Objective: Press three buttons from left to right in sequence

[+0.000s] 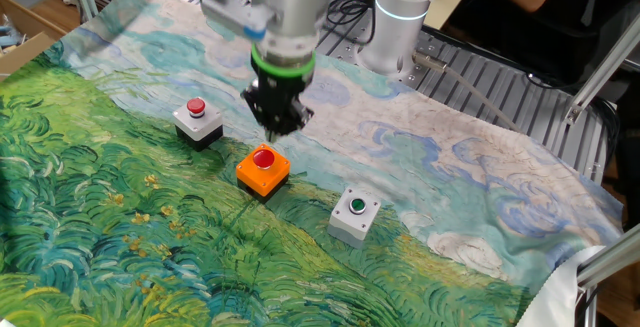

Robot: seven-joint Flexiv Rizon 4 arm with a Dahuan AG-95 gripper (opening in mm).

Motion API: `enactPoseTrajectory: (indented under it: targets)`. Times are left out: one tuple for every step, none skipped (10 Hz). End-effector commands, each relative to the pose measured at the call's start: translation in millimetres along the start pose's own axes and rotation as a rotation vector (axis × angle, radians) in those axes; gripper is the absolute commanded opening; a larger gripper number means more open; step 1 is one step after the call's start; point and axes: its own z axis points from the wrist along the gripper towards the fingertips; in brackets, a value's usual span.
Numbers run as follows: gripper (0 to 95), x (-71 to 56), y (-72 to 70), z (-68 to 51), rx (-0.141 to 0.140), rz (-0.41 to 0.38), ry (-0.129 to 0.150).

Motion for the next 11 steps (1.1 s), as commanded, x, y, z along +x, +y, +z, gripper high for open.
enactPoseTrajectory:
  targets:
    - [0.0, 3.1, -12.2, 13.4, -0.001, -0.006, -0.007]
    - [0.0, 3.2, -16.0, 18.1, -0.002, -0.002, -0.008]
    - [0.0, 2.5, -16.4, 22.0, -0.008, 0.006, -0.008]
    - [0.0, 1.8, -15.6, 27.8, -0.009, 0.009, -0.007]
    - [0.0, 1.9, -15.1, 29.4, -0.008, 0.015, -0.008]
    - [0.0, 2.6, -13.5, 26.6, -0.013, 0.024, -0.008]
    - [0.0, 2.5, -12.0, 24.4, -0.014, 0.024, -0.006]
    - [0.0, 2.2, -11.6, 25.7, -0.016, 0.023, -0.005]
    - [0.0, 1.8, -11.2, 29.4, -0.016, 0.022, -0.005]
    - [0.0, 1.1, -10.6, 35.2, -0.016, 0.022, -0.006]
    - [0.0, 0.5, -10.1, 41.2, -0.016, 0.025, -0.007]
